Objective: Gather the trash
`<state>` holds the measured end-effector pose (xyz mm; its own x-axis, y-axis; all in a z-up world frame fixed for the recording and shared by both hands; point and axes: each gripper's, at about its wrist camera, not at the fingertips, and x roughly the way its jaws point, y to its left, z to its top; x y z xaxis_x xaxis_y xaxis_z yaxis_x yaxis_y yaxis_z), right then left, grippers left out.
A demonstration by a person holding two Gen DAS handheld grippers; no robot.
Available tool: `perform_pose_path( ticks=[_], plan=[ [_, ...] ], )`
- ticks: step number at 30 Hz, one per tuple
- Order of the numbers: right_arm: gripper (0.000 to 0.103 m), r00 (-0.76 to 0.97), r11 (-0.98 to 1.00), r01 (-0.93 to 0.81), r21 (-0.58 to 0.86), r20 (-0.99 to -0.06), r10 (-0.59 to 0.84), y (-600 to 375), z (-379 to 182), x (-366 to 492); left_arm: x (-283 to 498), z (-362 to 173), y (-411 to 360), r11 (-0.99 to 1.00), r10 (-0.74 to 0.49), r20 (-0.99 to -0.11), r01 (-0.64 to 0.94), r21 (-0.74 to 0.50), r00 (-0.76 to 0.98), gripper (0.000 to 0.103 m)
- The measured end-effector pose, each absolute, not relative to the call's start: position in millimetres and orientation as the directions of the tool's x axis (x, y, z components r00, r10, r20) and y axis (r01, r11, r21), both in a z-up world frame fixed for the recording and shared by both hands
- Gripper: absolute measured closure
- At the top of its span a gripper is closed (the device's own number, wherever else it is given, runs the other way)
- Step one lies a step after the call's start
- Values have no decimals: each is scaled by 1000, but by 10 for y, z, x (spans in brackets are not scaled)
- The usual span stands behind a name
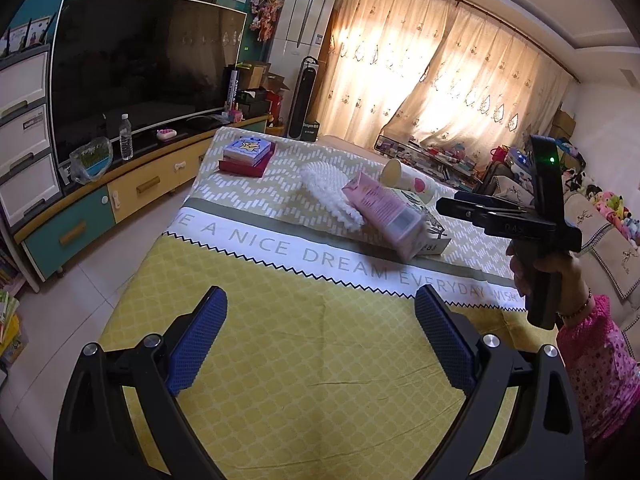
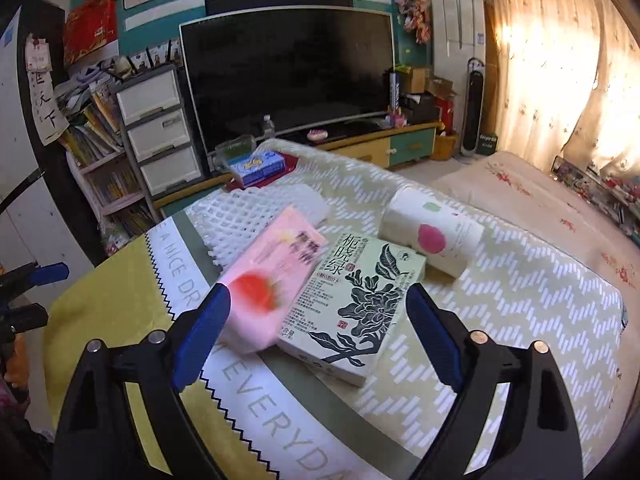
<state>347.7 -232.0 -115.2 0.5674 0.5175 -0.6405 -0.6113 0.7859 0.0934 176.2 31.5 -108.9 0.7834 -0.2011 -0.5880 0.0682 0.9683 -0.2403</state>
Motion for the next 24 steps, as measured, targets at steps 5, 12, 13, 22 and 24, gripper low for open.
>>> perform_pose_path(
  ticks=[5, 12, 13, 22, 24],
  plan=[
    [18, 500, 691, -720, 64, -642, 581, -2035, -1104, 3151, 1798, -1100, 309, 968, -200, -590, 66, -242, 782, 10],
    [18, 521, 826, -542, 155, -709, 475, -1748, -1227, 3080, 1816, -1123, 336, 966, -200, -596, 54, -254, 778, 10],
    [18, 510, 832, -519, 195, -711, 485, -1757, -1250, 3072, 1810, -1123, 339, 965, -202, -595, 55, -255, 778, 10],
    [20, 538, 896, -242, 372, -717, 443, -1728, -1521, 3086, 1780, -1127, 366, 960, -228, -584, 78, -271, 779, 10],
    [24, 559, 910, -214, 356, -719, 413, -1650, -1542, 3097, 1764, -1127, 375, 959, -230, -583, 79, -273, 779, 10]
  ],
)
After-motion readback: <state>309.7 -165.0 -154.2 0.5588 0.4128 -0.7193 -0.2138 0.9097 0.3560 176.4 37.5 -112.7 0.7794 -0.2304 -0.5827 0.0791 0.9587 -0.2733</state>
